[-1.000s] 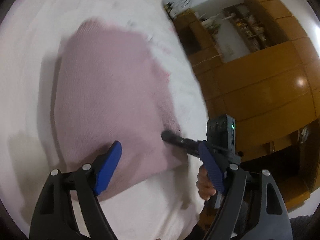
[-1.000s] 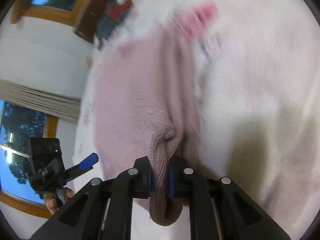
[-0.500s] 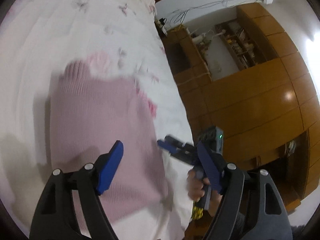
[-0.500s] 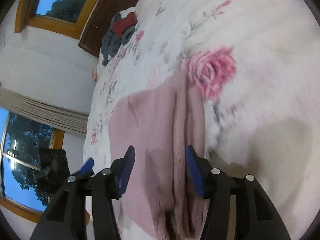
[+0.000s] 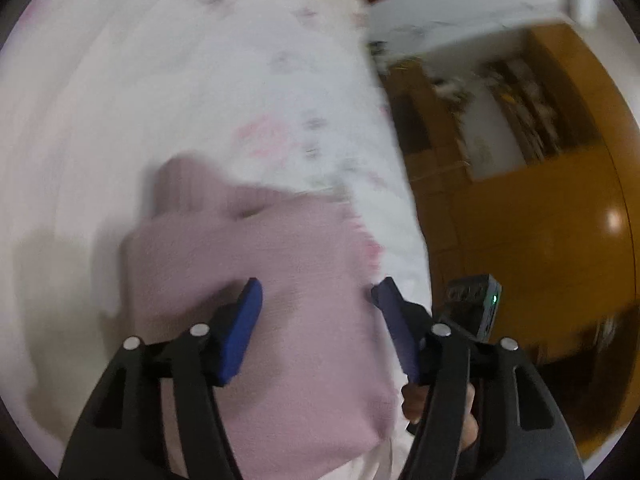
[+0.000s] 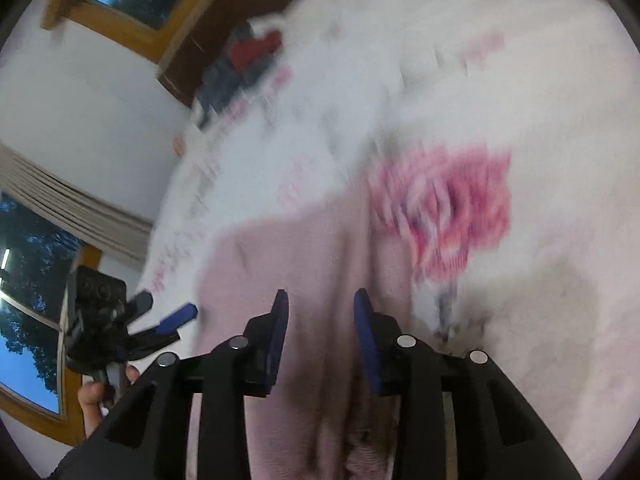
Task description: Fold small clothes
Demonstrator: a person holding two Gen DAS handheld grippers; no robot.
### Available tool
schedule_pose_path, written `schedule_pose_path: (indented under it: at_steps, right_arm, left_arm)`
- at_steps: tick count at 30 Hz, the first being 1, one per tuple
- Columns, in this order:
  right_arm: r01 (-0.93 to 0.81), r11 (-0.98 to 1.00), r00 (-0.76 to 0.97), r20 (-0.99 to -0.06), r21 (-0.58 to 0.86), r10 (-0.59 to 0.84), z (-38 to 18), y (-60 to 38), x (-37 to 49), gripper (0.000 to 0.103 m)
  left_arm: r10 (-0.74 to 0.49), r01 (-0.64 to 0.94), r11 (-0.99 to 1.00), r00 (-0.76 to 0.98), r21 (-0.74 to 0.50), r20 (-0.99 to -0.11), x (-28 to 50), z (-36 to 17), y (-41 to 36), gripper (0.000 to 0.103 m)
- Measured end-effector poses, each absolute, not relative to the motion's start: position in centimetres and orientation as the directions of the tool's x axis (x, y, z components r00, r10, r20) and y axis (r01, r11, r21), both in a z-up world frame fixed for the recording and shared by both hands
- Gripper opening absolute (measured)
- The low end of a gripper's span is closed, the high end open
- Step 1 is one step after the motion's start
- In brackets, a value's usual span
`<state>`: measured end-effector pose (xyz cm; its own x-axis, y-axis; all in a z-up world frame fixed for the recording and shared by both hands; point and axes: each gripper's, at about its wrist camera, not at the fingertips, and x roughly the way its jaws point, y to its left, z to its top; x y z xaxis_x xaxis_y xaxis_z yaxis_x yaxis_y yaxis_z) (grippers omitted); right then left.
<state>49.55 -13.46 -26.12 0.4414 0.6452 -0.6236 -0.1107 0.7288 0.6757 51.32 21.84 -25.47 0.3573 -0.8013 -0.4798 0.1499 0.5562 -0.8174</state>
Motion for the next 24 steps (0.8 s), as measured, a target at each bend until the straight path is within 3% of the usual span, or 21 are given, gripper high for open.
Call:
schedule_pose_path:
  at_steps: [2,5,6,8,9,11,12,14,16,18,20,21,23,24]
  right_arm:
    - [-0.142,0.71,0.446,-0.596,0.69,0.668,-24.8,-13.2,49.8,0.035]
    - [-0.172,0.723,0.357,-0.642,0.669,0.679,-25.6,-10.8,50.7,0.035]
    - [-0.179,0.74,0.318,-0.674,0.648,0.667,-26.5,-9.9,51.1,0.032]
    - [-0.187,0.783,0.303,-0.723,0.594,0.621,-27.5,-9.6,51.6,0.006]
    - [-0.172,0.809,0.304,-0.751,0.562,0.586,-28.1,-10.0,52.2,0.0]
    - [-0.128,0.8,0.31,-0.742,0.587,0.594,-28.3,-11.6,51.9,0.0]
    - [-0.117,0.786,0.314,-0.728,0.608,0.61,-27.9,-12.4,51.3,0.003]
    - [-0.091,0.748,0.296,-0.7,0.657,0.65,-27.1,-13.3,49.5,0.022]
    - [-0.077,0.723,0.286,-0.679,0.687,0.676,-26.7,-13.4,47.9,0.054]
    - [-0.081,0.736,0.273,-0.696,0.672,0.665,-26.7,-13.0,46.3,0.062]
    - [-0.098,0.756,0.214,-0.728,0.647,0.651,-27.8,-11.6,45.7,0.052]
    - [-0.118,0.807,0.214,-0.778,0.579,0.59,-28.3,-11.0,45.3,0.042]
    - [-0.105,0.814,0.228,-0.783,0.571,0.579,-29.0,-11.6,45.2,0.038]
    - [-0.067,0.8,0.229,-0.771,0.596,0.593,-29.5,-12.4,45.2,0.038]
  left_arm:
    - [-0.802,0.177,0.567,0.343,-0.805,-0.489,52.9,-25.0,21.0,0.066]
    - [-0.796,0.096,0.575,0.298,-0.813,-0.527,55.2,-27.9,20.4,0.066]
    - [-0.791,0.058,0.579,0.28,-0.813,-0.543,55.6,-29.6,20.2,0.063]
    - [-0.76,0.07,0.626,0.279,-0.777,-0.587,55.6,-30.9,19.8,0.061]
    - [-0.751,0.088,0.641,0.275,-0.762,-0.6,55.4,-30.9,19.5,0.061]
    - [-0.742,0.104,0.658,0.264,-0.746,-0.617,55.1,-29.8,18.9,0.061]
    - [-0.757,0.113,0.64,0.268,-0.76,-0.597,54.8,-29.0,19.0,0.061]
    - [-0.778,0.159,0.616,0.281,-0.772,-0.562,53.6,-27.3,19.3,0.061]
    - [-0.799,0.229,0.591,0.294,-0.773,-0.524,51.5,-25.5,19.5,0.062]
    - [-0.796,0.242,0.597,0.294,-0.765,-0.529,50.4,-25.4,19.4,0.062]
    - [-0.772,0.202,0.63,0.264,-0.75,-0.578,50.4,-27.0,19.1,0.062]
    - [-0.762,0.159,0.645,0.216,-0.748,-0.611,50.6,-29.0,18.6,0.06]
    - [-0.736,0.155,0.674,0.219,-0.722,-0.64,50.5,-30.0,18.1,0.051]
    - [-0.729,0.153,0.682,0.219,-0.715,-0.649,50.4,-29.4,17.9,0.053]
